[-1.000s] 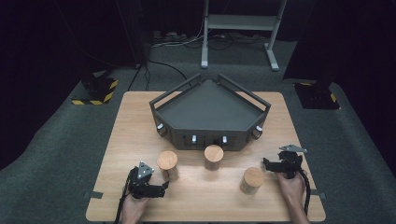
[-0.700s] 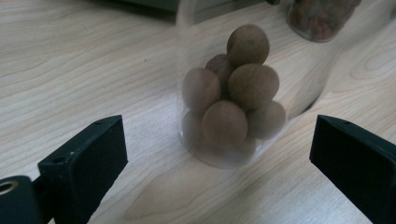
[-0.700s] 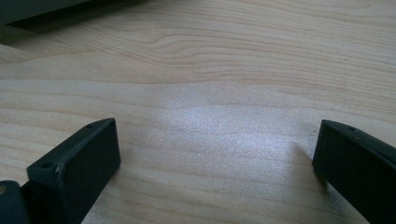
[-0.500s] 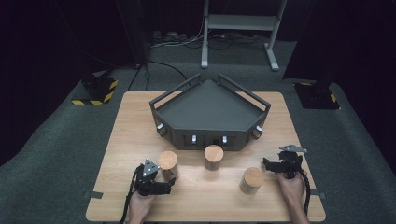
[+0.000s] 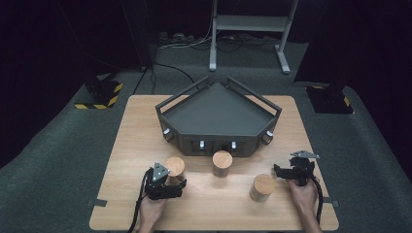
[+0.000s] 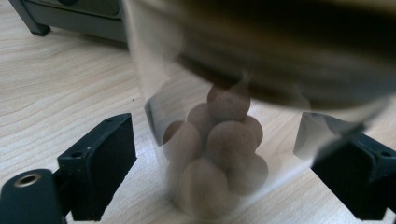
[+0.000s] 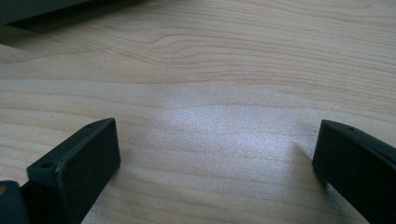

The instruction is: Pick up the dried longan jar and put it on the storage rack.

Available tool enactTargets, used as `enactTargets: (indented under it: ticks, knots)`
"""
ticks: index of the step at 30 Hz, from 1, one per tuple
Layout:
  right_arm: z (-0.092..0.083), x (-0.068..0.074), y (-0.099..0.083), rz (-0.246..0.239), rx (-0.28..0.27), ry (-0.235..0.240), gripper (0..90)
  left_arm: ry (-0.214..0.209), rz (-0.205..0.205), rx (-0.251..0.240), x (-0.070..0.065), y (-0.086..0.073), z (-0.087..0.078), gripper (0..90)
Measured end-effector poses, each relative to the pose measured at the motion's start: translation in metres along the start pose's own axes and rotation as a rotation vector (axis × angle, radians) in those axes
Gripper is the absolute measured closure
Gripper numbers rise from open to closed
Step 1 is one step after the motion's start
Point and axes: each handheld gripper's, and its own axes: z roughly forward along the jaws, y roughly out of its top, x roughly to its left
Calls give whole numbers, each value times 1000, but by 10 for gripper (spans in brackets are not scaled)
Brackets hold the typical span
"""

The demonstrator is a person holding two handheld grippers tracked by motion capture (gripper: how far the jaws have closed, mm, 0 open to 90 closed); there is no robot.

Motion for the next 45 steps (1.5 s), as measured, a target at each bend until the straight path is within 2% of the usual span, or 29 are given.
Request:
enactTargets:
  ticks: [11, 15, 19, 28, 36, 45]
  knots:
    - [0, 0, 0, -2, 0, 0, 3, 14, 21, -9, -5, 2, 6, 162]
    - [0, 0, 0, -1, 0, 0, 3, 19, 16, -18, -6, 2, 7, 188]
    - [0, 0, 0, -2, 0, 0, 3, 27, 33, -15, -7, 1, 8, 205]
    - [0, 0, 0, -2, 0, 0, 3, 35, 33, -30, -8, 2, 9, 251]
    - [0, 0, 0, -1, 0, 0, 3, 51, 45, -17, -10, 3, 10, 258]
    - [0, 0, 0, -1, 0, -1, 3, 26, 44, -4, -12, 15, 3, 259]
